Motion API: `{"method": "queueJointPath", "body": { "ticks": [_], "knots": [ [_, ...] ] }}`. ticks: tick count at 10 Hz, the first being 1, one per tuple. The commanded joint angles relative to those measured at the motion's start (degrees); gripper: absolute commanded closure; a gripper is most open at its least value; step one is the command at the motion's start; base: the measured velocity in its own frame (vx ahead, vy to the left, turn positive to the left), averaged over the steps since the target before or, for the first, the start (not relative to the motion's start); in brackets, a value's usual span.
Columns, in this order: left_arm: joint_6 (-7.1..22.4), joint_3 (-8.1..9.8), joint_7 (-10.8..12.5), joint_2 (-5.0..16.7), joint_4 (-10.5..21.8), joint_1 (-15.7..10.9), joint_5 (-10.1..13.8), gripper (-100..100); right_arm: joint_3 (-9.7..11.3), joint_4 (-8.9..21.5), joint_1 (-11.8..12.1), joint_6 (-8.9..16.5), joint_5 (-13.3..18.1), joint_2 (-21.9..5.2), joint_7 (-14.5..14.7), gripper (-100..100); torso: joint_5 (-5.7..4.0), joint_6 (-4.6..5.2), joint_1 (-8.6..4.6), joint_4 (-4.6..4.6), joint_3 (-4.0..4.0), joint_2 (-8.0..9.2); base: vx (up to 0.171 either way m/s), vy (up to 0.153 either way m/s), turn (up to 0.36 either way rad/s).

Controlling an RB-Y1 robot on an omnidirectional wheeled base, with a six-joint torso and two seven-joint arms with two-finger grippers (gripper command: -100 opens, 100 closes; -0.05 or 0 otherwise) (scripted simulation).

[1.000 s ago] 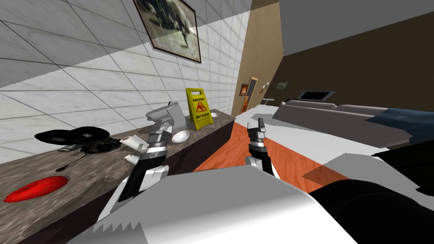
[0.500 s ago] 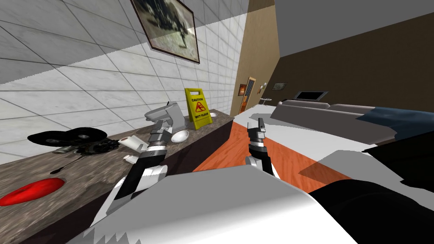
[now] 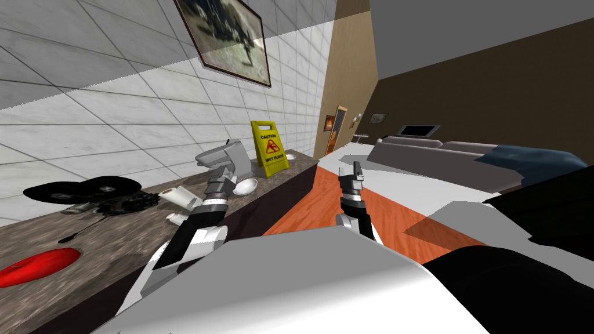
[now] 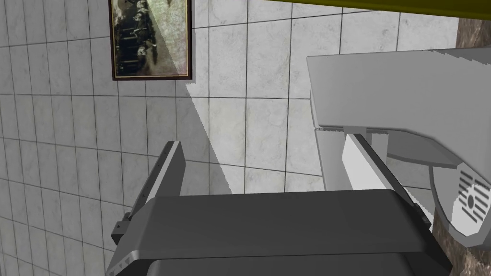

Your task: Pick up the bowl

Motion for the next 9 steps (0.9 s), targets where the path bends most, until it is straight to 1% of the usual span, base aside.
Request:
{"method": "queueJointPath", "body": {
  "ticks": [1, 3, 4, 6, 7, 9],
  "knots": [
    [2.9, 0.55, -0.2, 0.4, -0.5, -0.7, 1.1, -100, 0.0, 0.0, 0.0, 0.0, 0.0, 0.0, 0.0, 0, 0.0, 0.0, 0.0, 0.0, 0.0, 0.0, -0.021, -0.003, -0.086],
    [5.4, 0.55, -0.2, 0.4, -0.5, -0.7, 1.1, -100, 0.0, 0.0, 0.0, 0.0, 0.0, 0.0, 0.0, 0, 0.0, 0.01, 0.0, 0.0, 0.0, 0.01, -0.017, 0.004, -0.03],
    [7.3, 1.11, -0.3, 0.8, -1.1, -1.1, 2.2, -100, 0.0, 0.0, 0.0, 0.0, 0.0, 0.0, 0.0, 0, 0.0, 0.0, 0.01, -0.01, -0.01, -0.02, -0.022, 0.003, -0.092],
    [10.0, 1.11, -0.3, 0.8, -1.1, -1.1, 2.2, -100, 0.0, 0.0, 0.0, 0.0, 0.0, 0.0, 0.0, 0, 0.0, 0.0, 0.01, 0.0, 0.0, 0.0, -0.015, 0.004, -0.025],
    [11.8, 1.69, -0.3, 1.2, -1.7, -1.5, 3.3, -100, 0.0, 0.0, 0.0, 0.0, 0.0, 0.0, 0.0, 0, 0.0, 0.0, 0.01, -0.01, -0.01, -0.02, -0.013, 0.002, -0.093],
    [14.7, 1.69, -0.3, 1.2, -1.7, -1.5, 3.3, -100, 0.0, 0.0, 0.0, 0.0, 0.0, 0.0, 0.0, 0, 0.0, 0.0, 0.01, -0.01, -0.01, -0.02, -0.012, 0.005, -0.025]
  ]
}}
